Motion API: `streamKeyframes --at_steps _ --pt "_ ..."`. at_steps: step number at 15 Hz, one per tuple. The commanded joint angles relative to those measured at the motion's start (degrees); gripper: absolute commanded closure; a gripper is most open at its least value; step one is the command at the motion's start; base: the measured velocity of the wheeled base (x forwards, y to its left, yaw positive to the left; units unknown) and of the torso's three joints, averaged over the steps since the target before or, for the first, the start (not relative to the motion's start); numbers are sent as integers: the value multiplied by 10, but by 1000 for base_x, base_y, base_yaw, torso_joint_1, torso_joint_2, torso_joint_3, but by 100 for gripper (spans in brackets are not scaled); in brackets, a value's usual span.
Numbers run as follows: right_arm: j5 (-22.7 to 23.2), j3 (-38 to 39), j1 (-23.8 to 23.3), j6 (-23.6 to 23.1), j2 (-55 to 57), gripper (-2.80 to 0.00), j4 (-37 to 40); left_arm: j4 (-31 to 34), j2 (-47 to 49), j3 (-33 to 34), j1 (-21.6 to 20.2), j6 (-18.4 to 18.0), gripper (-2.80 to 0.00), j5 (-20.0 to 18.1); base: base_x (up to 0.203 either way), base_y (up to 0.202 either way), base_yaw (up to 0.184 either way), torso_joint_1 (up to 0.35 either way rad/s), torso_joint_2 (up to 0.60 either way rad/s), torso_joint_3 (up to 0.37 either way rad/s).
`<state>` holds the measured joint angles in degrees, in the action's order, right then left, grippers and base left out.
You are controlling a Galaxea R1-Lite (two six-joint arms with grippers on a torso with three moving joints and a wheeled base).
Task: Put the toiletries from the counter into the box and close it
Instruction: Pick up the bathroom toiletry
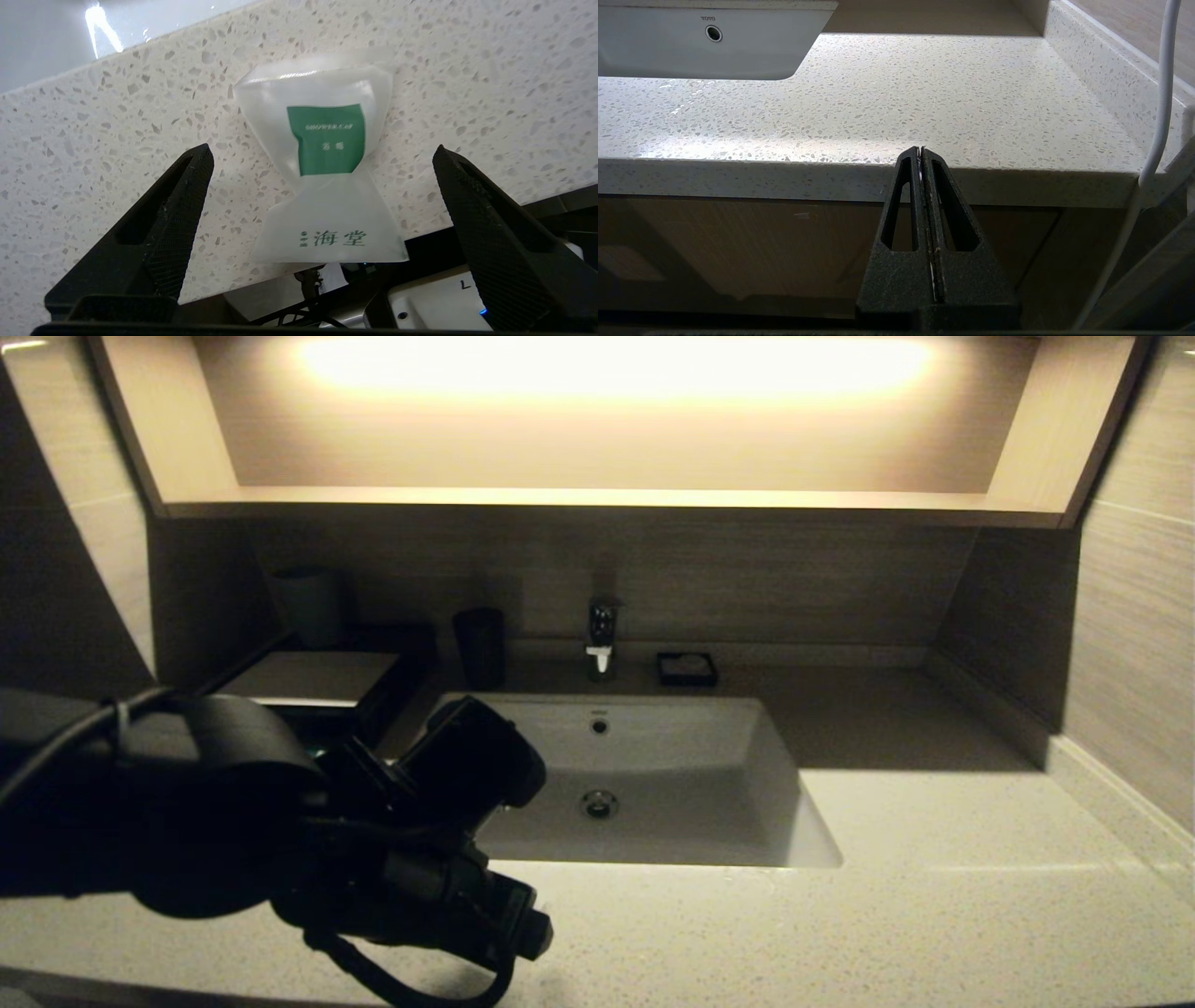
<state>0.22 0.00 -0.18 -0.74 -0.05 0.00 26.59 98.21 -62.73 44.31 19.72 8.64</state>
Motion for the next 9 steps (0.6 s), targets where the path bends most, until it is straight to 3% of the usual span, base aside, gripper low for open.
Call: streamKeyframes --at_steps 1,9 --pt "0 1 0 0 0 0 0 1 1 1 0 1 -280 1 0 0 0 0 0 0" --pt "0 1 0 0 0 0 0 -6 2 2 0 1 -280 1 0 0 0 0 0 0"
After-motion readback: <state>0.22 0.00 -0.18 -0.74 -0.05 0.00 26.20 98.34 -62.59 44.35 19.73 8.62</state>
